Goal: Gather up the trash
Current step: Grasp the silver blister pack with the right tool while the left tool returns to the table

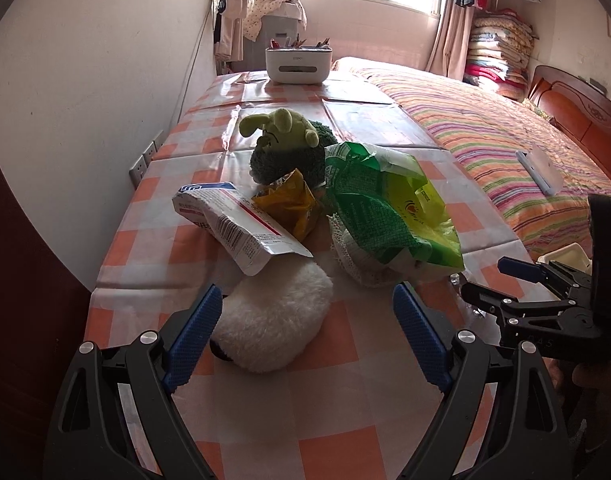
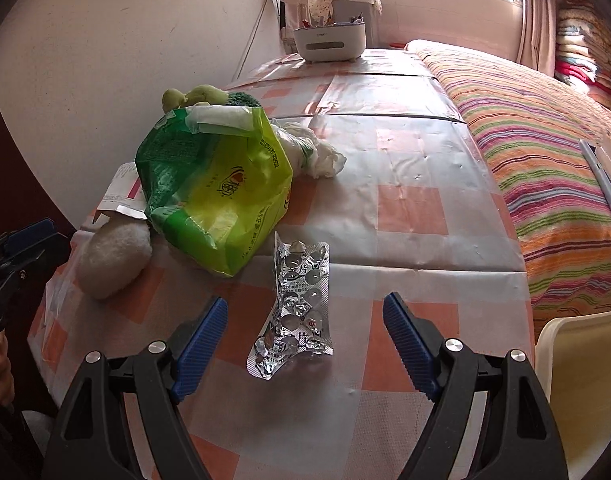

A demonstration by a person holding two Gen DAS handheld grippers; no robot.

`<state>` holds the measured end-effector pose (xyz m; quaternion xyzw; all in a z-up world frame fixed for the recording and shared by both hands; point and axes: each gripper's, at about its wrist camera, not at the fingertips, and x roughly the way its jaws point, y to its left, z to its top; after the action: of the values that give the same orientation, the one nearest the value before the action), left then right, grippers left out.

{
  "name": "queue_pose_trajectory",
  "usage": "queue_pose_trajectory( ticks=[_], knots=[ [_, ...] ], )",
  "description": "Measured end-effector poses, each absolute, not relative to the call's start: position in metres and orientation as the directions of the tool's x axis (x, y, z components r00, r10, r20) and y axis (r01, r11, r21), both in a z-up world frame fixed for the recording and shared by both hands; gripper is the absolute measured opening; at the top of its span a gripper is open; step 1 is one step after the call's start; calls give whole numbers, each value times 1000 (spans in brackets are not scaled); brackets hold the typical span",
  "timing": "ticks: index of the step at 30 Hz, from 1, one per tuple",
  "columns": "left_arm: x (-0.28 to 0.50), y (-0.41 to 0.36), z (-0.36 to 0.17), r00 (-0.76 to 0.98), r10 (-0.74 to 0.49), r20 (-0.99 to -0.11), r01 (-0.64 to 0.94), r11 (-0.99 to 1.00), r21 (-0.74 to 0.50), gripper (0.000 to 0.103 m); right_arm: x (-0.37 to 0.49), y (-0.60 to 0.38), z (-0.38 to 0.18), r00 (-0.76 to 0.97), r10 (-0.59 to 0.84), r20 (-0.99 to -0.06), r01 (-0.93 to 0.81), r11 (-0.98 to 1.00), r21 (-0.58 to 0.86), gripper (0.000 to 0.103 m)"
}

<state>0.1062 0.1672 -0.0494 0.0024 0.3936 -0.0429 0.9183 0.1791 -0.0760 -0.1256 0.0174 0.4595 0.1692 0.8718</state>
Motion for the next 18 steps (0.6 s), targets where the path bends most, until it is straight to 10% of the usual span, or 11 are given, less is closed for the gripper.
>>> queue_pose_trajectory(
  ticks=[14,18],
  knots=[
    [123,191,-69,615,-102,-782,114,993,-40,86,202,-51,-148,475,226,-851,-349,936,53,76],
    [131,193,-77,587,-87,-805,140,990,-5,86,196,-48,-144,478,244,-844,-377,924,53,49]
  ],
)
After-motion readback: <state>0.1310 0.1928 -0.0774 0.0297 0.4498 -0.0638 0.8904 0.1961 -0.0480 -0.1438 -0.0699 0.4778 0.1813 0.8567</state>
